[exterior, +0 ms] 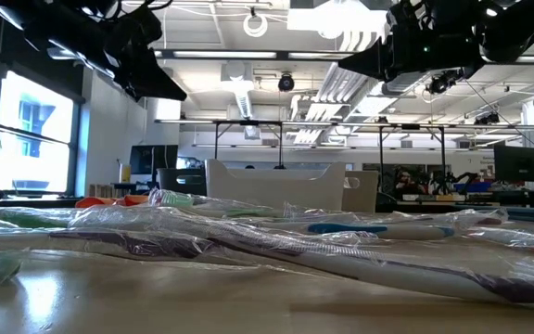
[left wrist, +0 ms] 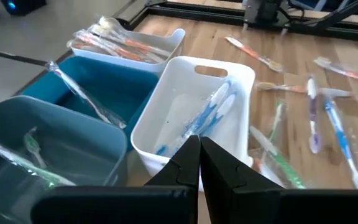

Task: Pick & Place Toothbrushes
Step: Put the green toothbrush into the dark blue bin

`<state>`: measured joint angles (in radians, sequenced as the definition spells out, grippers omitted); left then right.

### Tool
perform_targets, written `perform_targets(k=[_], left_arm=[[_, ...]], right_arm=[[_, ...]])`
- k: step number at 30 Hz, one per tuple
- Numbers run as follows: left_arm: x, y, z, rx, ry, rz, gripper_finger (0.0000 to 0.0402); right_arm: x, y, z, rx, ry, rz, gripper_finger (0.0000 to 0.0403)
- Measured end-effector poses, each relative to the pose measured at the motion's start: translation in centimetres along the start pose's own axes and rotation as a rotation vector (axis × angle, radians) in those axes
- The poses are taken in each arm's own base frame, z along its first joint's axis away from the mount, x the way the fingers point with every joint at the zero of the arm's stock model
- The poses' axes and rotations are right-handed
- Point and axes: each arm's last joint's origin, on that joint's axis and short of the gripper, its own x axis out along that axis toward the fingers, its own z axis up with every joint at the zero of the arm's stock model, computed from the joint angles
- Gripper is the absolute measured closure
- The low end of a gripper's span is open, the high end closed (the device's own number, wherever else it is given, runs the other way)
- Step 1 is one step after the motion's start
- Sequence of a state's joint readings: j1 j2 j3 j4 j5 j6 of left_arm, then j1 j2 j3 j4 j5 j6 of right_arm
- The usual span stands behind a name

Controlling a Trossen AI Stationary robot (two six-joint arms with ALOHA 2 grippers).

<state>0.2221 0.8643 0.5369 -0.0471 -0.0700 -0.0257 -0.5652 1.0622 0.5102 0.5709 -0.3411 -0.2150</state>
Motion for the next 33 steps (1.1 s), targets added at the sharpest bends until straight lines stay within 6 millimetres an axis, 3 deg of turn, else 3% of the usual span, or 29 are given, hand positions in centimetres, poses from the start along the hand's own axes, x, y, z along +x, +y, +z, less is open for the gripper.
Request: perform_targets(k=[3, 12, 18, 33], left_arm=[[0.3, 0.1, -0.2, 0.001, 0.019, 0.036, 0.0374], [2.4, -0.1, -1.5, 0.026, 0.125, 0.023, 0.0266], [3.6, -0.6, -2.5, 0.023, 0.2, -0.123, 0.0259], [4.7, -0.8, -4.8, 0.008, 0.398, -0.195, 0.0259]], right_arm=[[0.0, 0.0, 0.0, 0.0, 0.0, 0.001, 0.04], [0.0, 0.0, 0.0, 0.0, 0.0, 0.001, 0.04], [0.0, 0.0, 0.0, 0.0, -0.001, 0.001, 0.04], [0.0, 0.0, -0.1, 0.005, 0.013, 0.003, 0.0401]])
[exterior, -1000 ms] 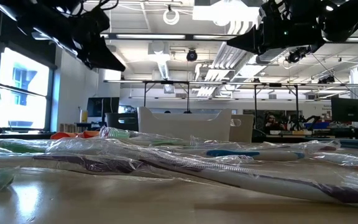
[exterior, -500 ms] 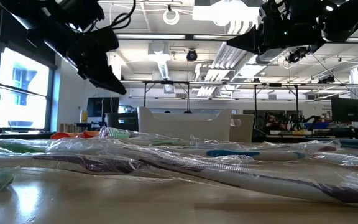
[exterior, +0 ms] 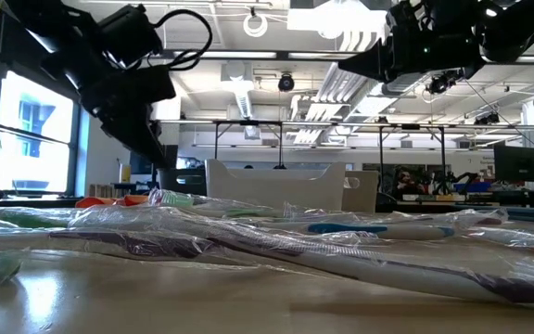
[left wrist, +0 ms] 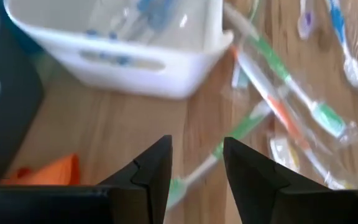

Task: Pick & Place Toothbrushes
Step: Put the green toothbrush into the dark blue bin

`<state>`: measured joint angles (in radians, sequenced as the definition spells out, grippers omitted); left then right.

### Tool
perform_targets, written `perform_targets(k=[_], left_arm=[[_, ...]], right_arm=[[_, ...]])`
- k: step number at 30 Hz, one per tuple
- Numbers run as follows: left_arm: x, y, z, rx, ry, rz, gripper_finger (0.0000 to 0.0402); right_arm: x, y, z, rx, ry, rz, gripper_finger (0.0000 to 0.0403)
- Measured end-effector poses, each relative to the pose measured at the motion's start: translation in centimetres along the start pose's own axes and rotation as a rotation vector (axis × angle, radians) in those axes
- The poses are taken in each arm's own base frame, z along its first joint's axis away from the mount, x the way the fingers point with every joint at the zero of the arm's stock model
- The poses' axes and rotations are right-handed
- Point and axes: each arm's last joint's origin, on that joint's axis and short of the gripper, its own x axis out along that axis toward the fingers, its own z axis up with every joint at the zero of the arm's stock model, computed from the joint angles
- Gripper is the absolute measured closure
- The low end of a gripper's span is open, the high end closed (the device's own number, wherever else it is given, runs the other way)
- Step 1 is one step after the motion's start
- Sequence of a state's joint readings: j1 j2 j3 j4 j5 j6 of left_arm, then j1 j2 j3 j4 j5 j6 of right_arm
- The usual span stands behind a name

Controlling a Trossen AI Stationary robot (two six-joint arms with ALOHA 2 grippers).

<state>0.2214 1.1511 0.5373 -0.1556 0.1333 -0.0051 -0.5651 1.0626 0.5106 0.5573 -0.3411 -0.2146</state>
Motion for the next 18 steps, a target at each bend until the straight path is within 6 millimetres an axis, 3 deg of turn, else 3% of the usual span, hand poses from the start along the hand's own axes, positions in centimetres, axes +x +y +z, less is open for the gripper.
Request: perform_targets(k=[18], left_arm=[[-0.01, 0.07, -0.47, -0.009, 0.048, 0.02, 0.0259]], right_arm=[[0.0, 0.0, -0.02, 0.0, 0.002, -0.001, 0.0401]])
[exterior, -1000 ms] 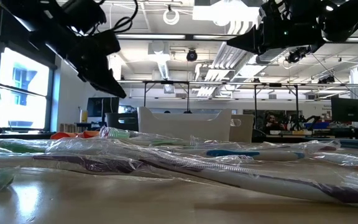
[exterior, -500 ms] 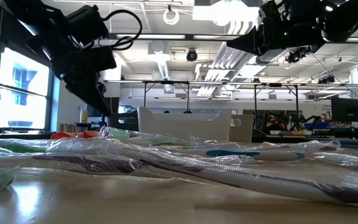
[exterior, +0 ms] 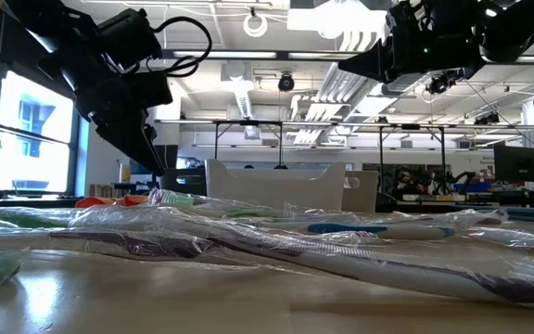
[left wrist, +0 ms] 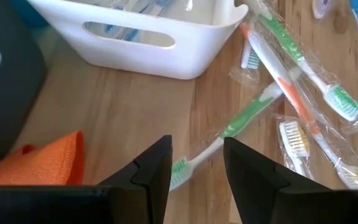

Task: Pick & Place Toothbrushes
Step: Put the green toothbrush into the dark blue bin

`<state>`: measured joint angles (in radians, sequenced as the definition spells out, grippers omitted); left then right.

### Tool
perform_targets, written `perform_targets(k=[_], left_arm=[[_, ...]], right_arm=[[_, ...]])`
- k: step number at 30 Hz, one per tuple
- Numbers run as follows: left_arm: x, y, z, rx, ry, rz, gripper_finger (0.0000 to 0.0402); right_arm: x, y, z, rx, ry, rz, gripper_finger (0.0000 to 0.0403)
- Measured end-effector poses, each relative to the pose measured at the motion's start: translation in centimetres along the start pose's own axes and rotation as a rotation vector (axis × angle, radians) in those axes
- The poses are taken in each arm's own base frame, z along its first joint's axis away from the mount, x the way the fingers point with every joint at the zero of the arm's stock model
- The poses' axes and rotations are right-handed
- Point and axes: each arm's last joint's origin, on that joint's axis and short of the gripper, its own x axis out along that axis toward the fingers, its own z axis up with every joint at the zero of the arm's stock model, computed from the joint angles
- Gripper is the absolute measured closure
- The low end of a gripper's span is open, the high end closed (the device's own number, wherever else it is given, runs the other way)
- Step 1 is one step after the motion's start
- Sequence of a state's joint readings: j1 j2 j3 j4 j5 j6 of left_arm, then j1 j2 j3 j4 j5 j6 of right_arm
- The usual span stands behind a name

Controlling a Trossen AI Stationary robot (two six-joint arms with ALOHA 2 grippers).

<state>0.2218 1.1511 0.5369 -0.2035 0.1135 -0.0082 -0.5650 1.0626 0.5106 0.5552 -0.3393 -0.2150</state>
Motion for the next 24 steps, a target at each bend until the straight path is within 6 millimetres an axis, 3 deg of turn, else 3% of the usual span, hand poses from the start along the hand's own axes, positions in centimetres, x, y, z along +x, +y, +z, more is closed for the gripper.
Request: perform_targets(k=[16, 24], left_arm=[[0.0, 0.0, 0.0, -0.029, -0.002, -0.002, 0.0259], [0.1, -1.3, 0.3, 0.02, -0.031, -0.016, 0.0259]], right_arm=[[0.0, 0.0, -0.1, 0.005, 0.015, 0.003, 0.0401], [0.0, 0.0, -0.1, 0.005, 0.014, 0.002, 0.0401]])
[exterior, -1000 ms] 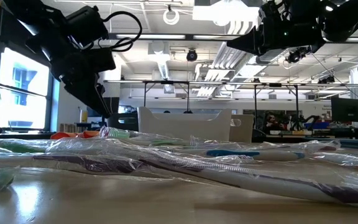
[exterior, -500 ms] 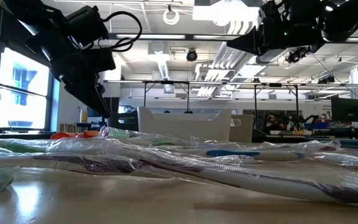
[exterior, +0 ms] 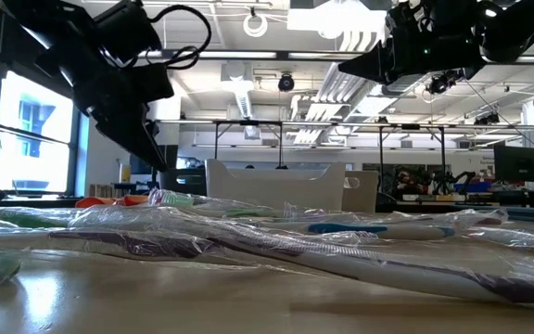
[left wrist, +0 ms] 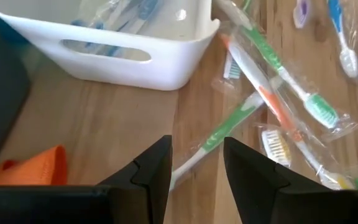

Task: Pick & Place Toothbrushes
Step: Put the green toothbrush into the dark blue bin

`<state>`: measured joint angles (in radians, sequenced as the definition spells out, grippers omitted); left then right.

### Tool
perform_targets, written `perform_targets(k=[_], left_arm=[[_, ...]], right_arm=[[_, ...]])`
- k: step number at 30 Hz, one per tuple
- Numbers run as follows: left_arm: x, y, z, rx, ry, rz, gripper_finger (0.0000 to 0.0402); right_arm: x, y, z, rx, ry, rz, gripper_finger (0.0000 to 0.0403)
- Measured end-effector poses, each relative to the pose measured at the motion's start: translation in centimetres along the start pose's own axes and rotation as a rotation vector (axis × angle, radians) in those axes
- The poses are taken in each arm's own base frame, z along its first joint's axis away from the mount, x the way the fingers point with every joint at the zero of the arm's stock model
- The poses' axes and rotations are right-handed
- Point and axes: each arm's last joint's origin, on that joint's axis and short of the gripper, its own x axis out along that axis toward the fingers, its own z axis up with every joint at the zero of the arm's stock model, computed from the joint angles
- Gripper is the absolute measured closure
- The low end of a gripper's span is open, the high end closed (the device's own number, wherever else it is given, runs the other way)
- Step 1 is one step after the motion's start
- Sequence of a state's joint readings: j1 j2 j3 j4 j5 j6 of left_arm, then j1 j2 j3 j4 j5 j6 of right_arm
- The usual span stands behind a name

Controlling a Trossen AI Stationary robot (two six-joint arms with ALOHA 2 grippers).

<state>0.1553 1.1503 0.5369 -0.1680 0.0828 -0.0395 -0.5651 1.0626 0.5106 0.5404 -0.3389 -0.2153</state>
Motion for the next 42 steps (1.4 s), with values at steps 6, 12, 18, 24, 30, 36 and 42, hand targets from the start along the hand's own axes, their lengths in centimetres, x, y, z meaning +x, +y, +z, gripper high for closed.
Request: perform_targets(k=[6, 12, 18, 24, 30, 36, 42], left_arm=[[1.0, -0.7, -0.5, 0.038, 0.051, 0.035, 0.0259], [3.0, -0.6, -1.4, 0.037, 0.141, 0.04, 0.0259], [4.7, -0.5, -2.0, 0.039, 0.178, 0.006, 0.0259], [5.8, -0.5, -2.4, 0.035, 0.218, -0.015, 0.0259], [5.9, -0.5, -2.2, 0.036, 0.181, -0.024, 0.0259], [6.0, -0.5, -2.2, 0.035, 0.182, -0.034, 0.0259], [5.9, -0.6, -2.4, 0.03, 0.202, -0.069, 0.0279]], right_arm=[[0.0, 0.0, 0.0, -0.001, -0.001, 0.0, 0.0401], [0.0, 0.0, 0.0, -0.001, -0.002, 0.0, 0.04], [0.0, 0.0, 0.0, -0.001, -0.001, -0.001, 0.04], [0.0, 0.0, 0.0, -0.001, -0.001, 0.0, 0.04], [0.0, 0.0, 0.0, -0.001, -0.001, 0.0, 0.04], [0.0, 0.0, 0.0, -0.001, -0.001, 0.0, 0.04], [0.0, 0.0, 0.0, 0.0, 0.001, 0.0, 0.04]])
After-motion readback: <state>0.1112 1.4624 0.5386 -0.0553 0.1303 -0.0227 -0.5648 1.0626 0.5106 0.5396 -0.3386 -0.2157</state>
